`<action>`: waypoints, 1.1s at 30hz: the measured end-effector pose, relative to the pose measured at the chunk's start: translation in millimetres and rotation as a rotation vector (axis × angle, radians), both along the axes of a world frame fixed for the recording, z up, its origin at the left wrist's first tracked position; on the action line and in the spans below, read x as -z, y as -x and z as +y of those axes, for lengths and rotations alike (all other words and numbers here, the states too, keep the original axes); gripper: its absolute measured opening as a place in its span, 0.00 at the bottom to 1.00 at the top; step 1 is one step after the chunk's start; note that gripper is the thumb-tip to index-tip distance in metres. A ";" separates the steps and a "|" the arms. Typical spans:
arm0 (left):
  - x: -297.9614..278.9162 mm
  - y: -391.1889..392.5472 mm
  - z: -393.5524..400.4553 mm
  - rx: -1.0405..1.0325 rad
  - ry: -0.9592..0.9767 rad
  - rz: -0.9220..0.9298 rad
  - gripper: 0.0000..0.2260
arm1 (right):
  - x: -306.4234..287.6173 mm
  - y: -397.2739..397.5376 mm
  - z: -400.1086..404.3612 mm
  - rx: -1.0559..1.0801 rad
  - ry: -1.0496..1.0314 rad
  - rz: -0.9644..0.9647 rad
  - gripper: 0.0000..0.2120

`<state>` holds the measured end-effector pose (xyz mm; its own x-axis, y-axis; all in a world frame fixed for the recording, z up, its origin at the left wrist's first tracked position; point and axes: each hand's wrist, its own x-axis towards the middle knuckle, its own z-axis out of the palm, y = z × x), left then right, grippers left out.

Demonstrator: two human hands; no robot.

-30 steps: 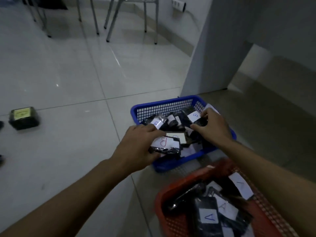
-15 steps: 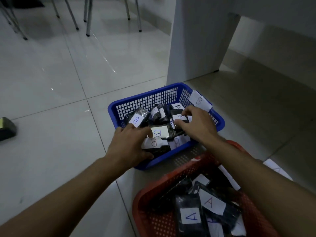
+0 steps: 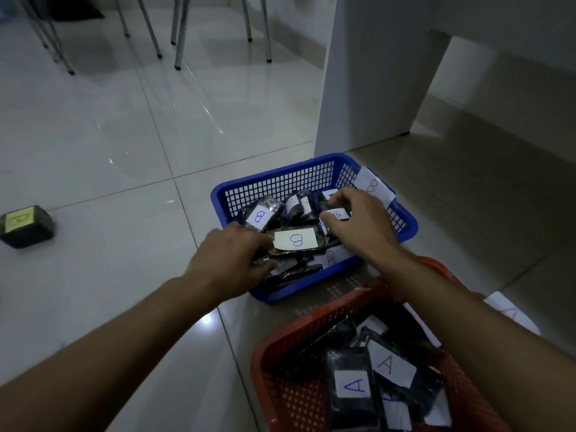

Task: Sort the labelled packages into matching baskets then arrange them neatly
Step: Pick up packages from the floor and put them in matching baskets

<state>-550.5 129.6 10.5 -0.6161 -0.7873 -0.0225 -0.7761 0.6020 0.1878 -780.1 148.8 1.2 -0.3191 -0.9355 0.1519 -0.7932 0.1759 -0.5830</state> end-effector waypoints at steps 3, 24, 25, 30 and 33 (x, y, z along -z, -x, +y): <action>-11.9 -22.1 6.0 -0.011 0.044 0.004 0.16 | -4.0 -28.4 0.3 -0.102 0.017 0.023 0.10; -5.7 -393.9 195.5 -0.501 -0.340 0.075 0.26 | -6.6 -376.3 89.4 -1.084 -0.202 0.218 0.21; 4.3 -402.3 214.7 -0.522 -0.371 0.077 0.26 | 1.6 -388.2 105.4 -1.128 -0.213 0.201 0.21; 42.0 -422.5 267.7 -0.567 -0.459 0.012 0.31 | 36.0 -418.6 174.9 -1.392 -0.395 0.313 0.25; 53.8 -423.3 282.9 -0.574 -0.424 -0.032 0.32 | 46.6 -423.9 206.5 -1.447 -0.521 0.373 0.27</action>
<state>-127.2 412.6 -43.3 -0.1011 -0.9068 -0.4093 -0.9576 -0.0229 0.2873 -356.2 355.3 -45.4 0.8327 -0.3753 -0.4072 -0.5397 -0.7147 -0.4449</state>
